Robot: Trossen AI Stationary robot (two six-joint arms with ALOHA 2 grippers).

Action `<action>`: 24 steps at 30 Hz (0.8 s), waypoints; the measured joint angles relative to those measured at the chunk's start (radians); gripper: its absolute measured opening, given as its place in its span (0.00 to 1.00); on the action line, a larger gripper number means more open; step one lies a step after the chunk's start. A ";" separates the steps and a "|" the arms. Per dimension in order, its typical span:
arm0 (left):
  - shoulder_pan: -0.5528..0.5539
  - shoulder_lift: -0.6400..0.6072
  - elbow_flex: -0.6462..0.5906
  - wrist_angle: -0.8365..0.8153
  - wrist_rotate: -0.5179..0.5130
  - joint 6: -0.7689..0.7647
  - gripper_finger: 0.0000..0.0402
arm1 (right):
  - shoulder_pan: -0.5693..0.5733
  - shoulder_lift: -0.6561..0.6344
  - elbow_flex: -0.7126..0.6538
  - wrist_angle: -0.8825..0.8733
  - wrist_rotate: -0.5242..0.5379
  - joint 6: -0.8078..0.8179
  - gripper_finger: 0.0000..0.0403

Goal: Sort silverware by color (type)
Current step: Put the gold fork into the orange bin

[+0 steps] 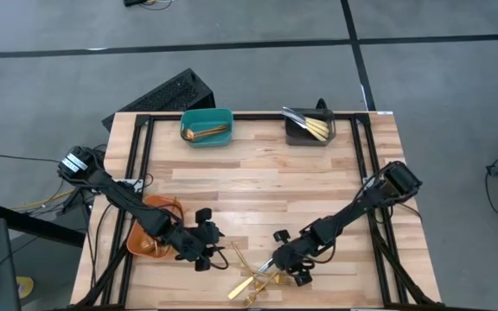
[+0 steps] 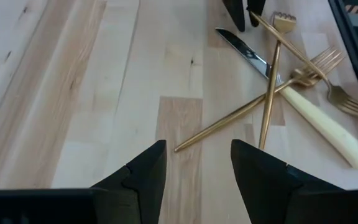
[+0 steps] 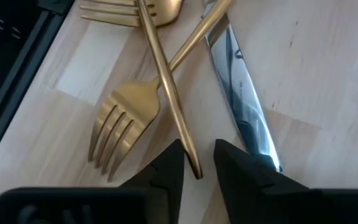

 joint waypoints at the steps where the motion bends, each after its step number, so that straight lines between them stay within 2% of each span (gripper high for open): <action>1: 0.000 0.000 0.000 -0.001 0.000 -0.001 0.42 | 0.000 0.000 0.002 -0.001 0.000 -0.009 0.25; 6: 0.000 0.000 0.000 0.003 0.000 -0.007 0.42 | -0.010 -0.004 0.011 -0.034 0.004 -0.015 0.06; 7: 0.000 0.000 0.000 0.003 -0.001 -0.007 0.42 | -0.016 -0.005 0.013 -0.051 0.012 -0.009 0.05; 10: 0.000 0.000 0.000 0.002 -0.019 -0.019 0.42 | -0.038 -0.012 0.013 -0.089 0.072 0.039 0.05; 18: 0.000 0.000 0.000 -0.041 -0.163 -0.051 0.42 | -0.110 -0.082 0.011 -0.187 0.290 0.046 0.05; 21: 0.000 -0.001 0.000 -0.033 -0.207 -0.021 0.42 | -0.128 -0.121 0.011 -0.224 0.357 0.049 0.05; 24: 0.013 -0.001 0.000 -0.001 -0.255 0.043 0.42 | -0.134 -0.158 0.011 -0.220 0.374 0.044 0.05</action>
